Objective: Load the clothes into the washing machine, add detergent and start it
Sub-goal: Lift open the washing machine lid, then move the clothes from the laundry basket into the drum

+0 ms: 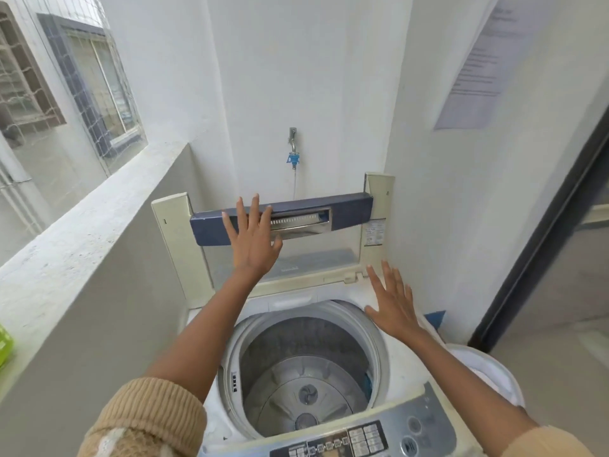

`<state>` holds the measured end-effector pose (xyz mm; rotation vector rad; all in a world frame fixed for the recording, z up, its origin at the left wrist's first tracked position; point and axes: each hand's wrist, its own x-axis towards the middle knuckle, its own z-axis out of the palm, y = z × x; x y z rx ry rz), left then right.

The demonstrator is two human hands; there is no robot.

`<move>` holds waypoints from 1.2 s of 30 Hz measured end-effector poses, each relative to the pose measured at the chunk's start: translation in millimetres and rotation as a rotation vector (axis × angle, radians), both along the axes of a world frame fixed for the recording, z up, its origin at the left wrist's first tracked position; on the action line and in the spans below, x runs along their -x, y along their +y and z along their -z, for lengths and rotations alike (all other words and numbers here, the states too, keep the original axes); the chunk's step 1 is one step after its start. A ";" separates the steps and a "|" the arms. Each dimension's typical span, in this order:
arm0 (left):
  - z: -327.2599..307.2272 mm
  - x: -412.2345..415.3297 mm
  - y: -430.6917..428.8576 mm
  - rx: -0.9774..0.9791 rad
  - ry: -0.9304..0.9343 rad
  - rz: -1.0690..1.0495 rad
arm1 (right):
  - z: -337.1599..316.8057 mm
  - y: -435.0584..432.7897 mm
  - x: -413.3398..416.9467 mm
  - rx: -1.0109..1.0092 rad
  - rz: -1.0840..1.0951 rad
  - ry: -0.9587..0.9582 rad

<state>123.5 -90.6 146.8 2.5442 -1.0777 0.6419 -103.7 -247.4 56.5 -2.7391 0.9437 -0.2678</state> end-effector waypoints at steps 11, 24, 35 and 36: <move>83.5 123.2 -52.3 -0.018 0.583 0.245 | 57.6 -45.1 89.8 -0.202 0.236 -0.084; 157.9 279.4 -321.3 -0.732 0.429 0.561 | 208.4 -264.9 277.4 -0.861 0.592 0.112; 346.6 327.2 -389.0 -1.133 1.155 0.294 | 383.3 -307.6 297.1 -0.882 0.368 0.560; 362.1 329.4 -383.7 -1.155 1.186 0.288 | 395.9 -308.9 290.3 -0.801 0.310 0.566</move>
